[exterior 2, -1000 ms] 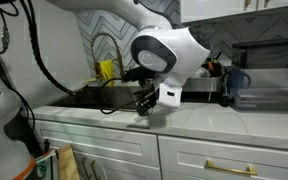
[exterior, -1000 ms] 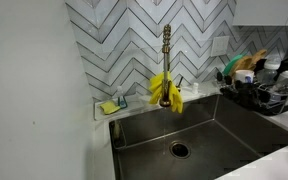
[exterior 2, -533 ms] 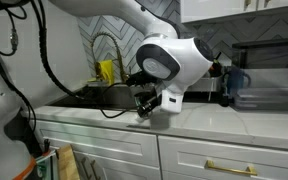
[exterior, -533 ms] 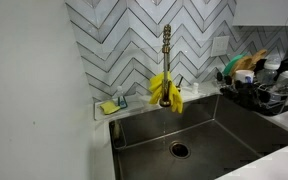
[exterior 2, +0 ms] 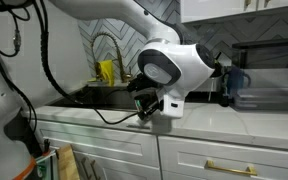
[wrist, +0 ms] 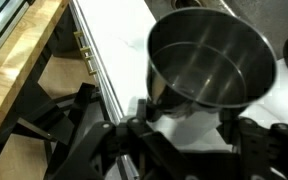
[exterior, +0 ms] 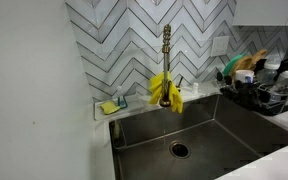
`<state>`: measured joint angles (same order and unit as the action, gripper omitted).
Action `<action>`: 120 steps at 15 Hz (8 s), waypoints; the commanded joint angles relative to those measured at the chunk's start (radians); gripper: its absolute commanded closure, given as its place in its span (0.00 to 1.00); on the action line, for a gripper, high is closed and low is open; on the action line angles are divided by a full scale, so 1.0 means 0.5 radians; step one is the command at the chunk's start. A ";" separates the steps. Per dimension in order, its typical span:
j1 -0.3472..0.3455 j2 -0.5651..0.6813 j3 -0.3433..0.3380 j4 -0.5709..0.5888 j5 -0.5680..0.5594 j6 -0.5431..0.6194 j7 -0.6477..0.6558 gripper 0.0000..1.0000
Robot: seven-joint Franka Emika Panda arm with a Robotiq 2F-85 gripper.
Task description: Pour the contents of the silver cup into the sink and then close the tap
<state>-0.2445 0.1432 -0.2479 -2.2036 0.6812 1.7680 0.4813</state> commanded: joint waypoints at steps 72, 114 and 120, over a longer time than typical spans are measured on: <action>0.932 0.563 1.094 1.591 -0.530 0.887 -0.931 0.00; 0.776 1.048 1.334 1.911 -0.013 0.768 -1.505 0.00; 0.780 1.072 1.339 1.934 -0.006 0.673 -1.492 0.00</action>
<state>0.1561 0.6744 0.4106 -1.2375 0.6650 2.1532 -0.2705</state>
